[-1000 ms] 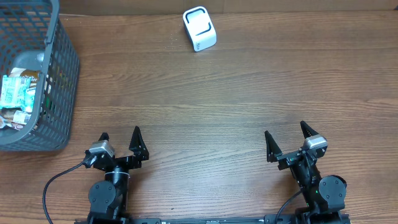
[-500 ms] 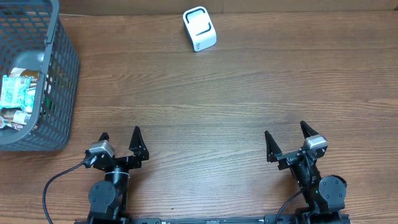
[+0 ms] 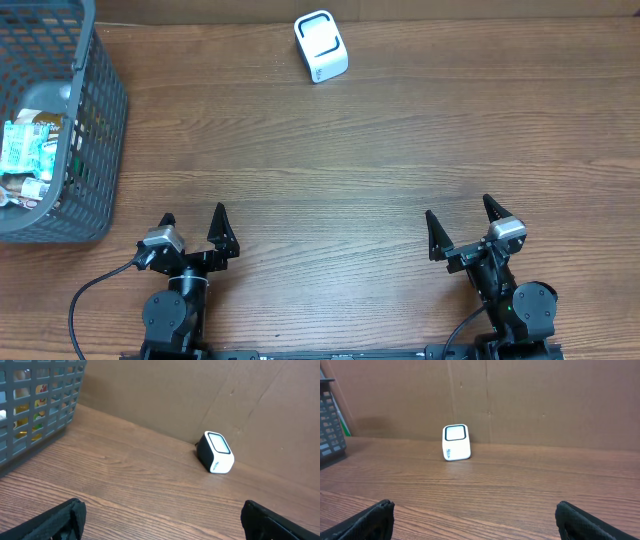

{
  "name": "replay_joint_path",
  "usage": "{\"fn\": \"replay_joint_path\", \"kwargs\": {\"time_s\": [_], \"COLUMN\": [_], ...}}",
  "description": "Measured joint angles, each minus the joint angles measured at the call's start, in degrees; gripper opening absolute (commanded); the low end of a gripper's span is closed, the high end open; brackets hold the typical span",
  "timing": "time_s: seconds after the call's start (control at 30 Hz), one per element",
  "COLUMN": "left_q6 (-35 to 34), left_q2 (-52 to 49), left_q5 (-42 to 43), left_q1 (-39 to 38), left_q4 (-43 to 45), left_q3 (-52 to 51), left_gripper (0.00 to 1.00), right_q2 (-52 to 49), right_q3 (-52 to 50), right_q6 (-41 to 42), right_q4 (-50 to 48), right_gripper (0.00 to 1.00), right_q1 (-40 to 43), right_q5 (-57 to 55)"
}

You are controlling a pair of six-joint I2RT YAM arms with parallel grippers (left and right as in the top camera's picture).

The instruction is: Scan the item barcode

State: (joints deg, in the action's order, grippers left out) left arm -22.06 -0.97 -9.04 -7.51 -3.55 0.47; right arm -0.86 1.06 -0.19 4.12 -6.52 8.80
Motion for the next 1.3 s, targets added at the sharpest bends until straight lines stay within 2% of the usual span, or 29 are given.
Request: {"fn": "replay_joint_path", "kwargs": {"time_s": [0.8,1.13,1.3], "left_q6": [0.0,1.6,2.8], "left_q2": [0.0,0.0,0.0], "left_q5": [0.0,-0.7,-0.5], "left_q1": [0.0,0.0,0.0], "left_q4": [0.1,7.9,2.2], "left_q3": [0.0,0.1,4.2], "left_gripper": [1.00,1.00,1.00], "right_q2": [0.0,0.0,0.0], "right_q3": [0.0,0.0,0.0], "right_q6": [0.0,0.0,0.0], "right_q4": [0.0,0.0,0.0], "right_gripper": [1.00,1.00,1.00], "right_q1": [0.0,0.0,0.0], "right_q5": [0.0,0.0,0.0]}}
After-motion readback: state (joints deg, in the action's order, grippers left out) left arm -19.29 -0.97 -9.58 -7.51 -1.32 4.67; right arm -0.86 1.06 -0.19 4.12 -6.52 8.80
